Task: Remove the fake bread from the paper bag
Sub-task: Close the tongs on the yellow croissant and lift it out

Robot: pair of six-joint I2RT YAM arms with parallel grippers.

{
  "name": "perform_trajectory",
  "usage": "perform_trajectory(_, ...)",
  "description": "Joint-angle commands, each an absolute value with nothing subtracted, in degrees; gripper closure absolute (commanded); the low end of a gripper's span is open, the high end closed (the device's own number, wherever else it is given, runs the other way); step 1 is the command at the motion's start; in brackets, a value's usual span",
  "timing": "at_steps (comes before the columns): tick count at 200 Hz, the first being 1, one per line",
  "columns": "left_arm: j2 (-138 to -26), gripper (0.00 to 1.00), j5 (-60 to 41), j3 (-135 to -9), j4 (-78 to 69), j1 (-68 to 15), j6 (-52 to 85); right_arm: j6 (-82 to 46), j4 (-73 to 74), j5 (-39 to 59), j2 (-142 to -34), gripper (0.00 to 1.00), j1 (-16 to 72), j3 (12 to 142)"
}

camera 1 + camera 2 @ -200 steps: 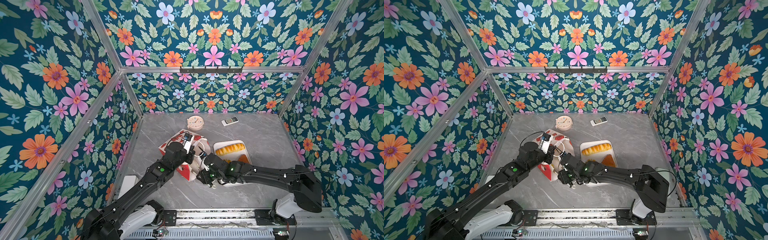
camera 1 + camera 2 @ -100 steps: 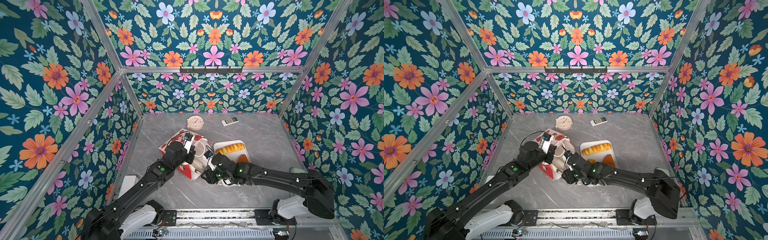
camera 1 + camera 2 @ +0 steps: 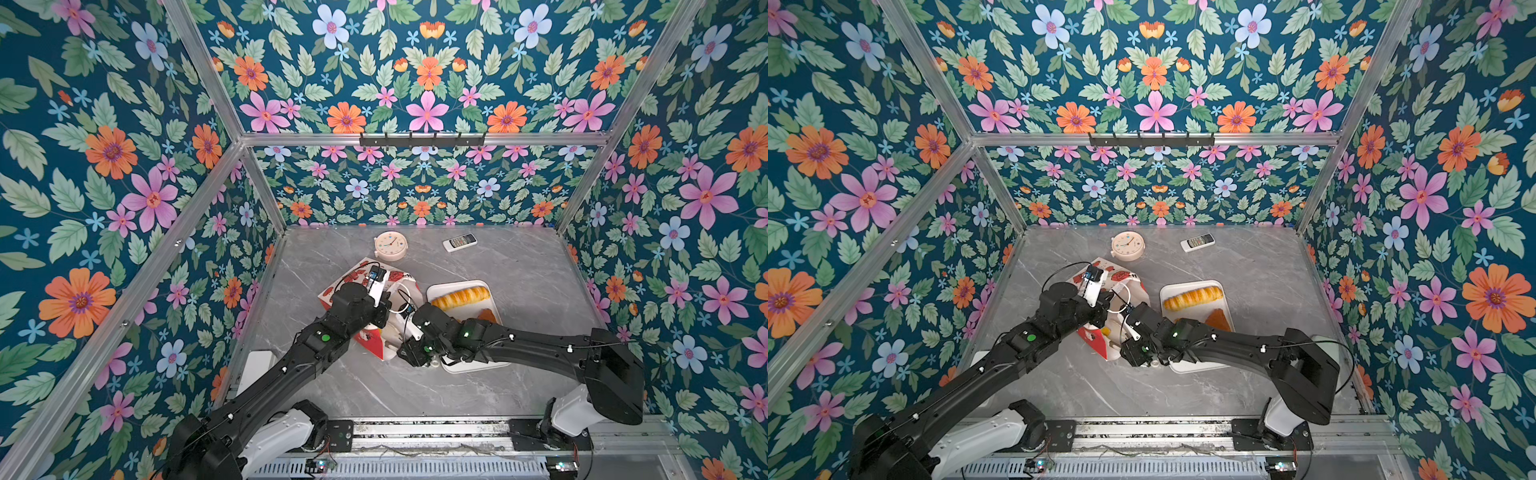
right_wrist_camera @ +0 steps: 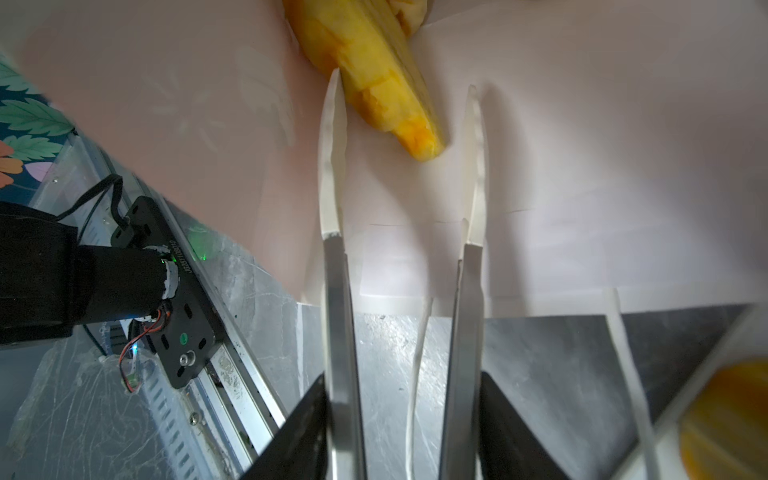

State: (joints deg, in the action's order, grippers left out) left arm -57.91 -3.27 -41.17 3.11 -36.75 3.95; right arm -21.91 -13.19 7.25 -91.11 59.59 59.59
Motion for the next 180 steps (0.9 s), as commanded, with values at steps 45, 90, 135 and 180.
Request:
perform_trajectory(45,-57.50,0.98,-4.81,-41.18,1.23,-36.65,4.70,-19.00,-10.12,11.24,-94.48,0.51,58.73,62.06)
perform_trajectory(90,-57.00,0.98,-4.50,-40.84,1.32,-36.65,4.75,-18.25,-11.17,12.13,-94.48,0.65,58.58,62.08)
perform_trajectory(135,-56.56,0.98,-3.14,-40.15,1.32,-36.65,4.76,-18.33,-13.91,10.09,-90.17,0.73,58.30,59.09)
perform_trajectory(180,-56.60,0.98,-1.07,-39.73,0.89,-36.65,5.09,-21.68,-17.33,9.05,-80.54,0.75,56.94,53.56)
